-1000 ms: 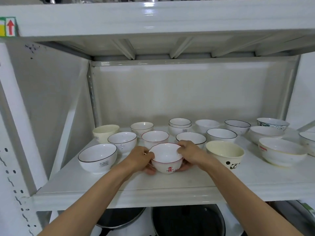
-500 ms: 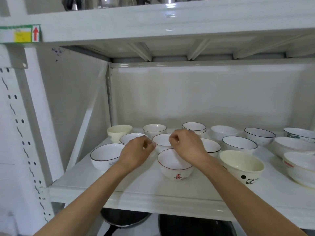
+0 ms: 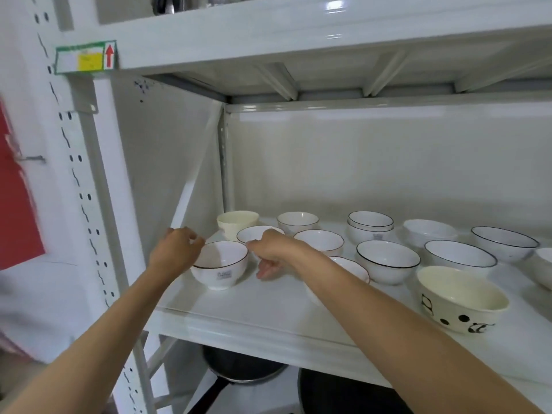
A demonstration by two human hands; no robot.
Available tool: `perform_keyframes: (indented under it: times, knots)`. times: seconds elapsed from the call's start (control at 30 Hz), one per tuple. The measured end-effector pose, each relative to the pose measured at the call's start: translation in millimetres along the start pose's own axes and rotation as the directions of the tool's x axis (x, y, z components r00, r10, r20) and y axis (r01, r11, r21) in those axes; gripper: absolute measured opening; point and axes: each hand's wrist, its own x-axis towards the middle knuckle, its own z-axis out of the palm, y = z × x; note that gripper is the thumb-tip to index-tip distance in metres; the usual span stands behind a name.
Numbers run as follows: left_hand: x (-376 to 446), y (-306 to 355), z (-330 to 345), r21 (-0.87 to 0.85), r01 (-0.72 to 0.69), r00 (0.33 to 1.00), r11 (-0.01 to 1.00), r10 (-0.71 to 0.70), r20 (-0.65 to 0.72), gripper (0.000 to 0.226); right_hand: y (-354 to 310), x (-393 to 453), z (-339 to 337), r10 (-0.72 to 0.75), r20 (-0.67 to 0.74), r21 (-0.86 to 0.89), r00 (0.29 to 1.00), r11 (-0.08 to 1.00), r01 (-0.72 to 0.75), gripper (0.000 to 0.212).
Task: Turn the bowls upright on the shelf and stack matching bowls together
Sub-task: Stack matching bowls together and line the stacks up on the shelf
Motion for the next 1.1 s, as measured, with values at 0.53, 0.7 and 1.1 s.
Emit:
perform_keyframes:
  times: [0.53,0.7,1.1]
  knots:
    - [30.9,-9.3,-10.4,-0.293,0.273,0.882,0.917,-0.117,0.456,0.038,-22.3,8.6,15.0,-0.007,0.212,0.403,0.977,0.912,-0.081,0.014]
    - [54.2,4.1,-31.2,-0.409,0.213,0.939,0.887,-0.070,0.338,0.042,-54.7,23.5,-4.1,-0.065,0.072,0.403,0.995,0.915,0.031,0.016]
    - [125.3,35.9,11.7,-0.600,0.104,0.982,0.793,0.015,0.190,0.012,-67.0,117.5,-20.6,-0.017,-0.339,0.321,0.941,0.938,0.133,0.033]
